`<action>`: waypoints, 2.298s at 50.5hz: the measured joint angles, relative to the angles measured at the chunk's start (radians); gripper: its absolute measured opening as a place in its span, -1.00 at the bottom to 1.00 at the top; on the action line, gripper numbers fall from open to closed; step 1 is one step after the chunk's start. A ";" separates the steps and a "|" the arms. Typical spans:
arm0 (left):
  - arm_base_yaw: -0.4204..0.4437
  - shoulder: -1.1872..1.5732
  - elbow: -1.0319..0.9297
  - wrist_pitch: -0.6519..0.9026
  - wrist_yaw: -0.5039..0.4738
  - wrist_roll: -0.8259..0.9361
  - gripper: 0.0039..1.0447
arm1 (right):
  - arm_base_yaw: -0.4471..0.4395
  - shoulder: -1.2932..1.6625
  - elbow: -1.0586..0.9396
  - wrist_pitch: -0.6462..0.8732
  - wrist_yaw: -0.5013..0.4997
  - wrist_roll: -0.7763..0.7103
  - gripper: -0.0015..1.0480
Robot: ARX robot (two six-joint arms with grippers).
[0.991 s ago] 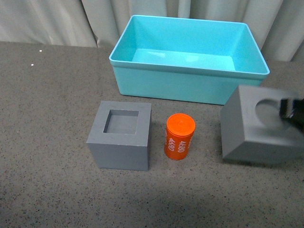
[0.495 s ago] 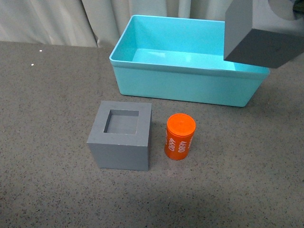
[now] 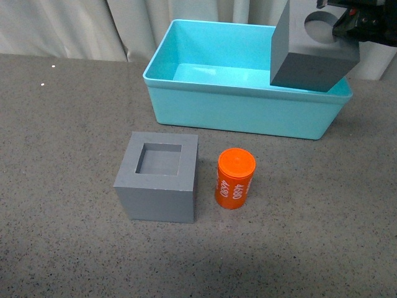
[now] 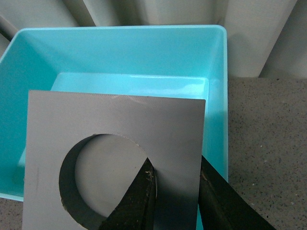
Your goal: Place gray and orange parts in blue box
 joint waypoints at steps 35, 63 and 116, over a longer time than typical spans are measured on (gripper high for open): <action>0.000 0.000 0.000 0.000 0.000 0.000 0.88 | 0.000 0.269 0.245 -0.222 0.048 0.005 -0.66; 0.000 0.000 0.000 0.000 0.000 0.000 0.88 | -0.010 0.079 0.046 0.074 0.036 -0.043 0.57; -0.175 1.266 0.433 0.237 0.001 -0.325 0.88 | -0.029 -0.404 -0.444 0.325 0.061 -0.146 0.81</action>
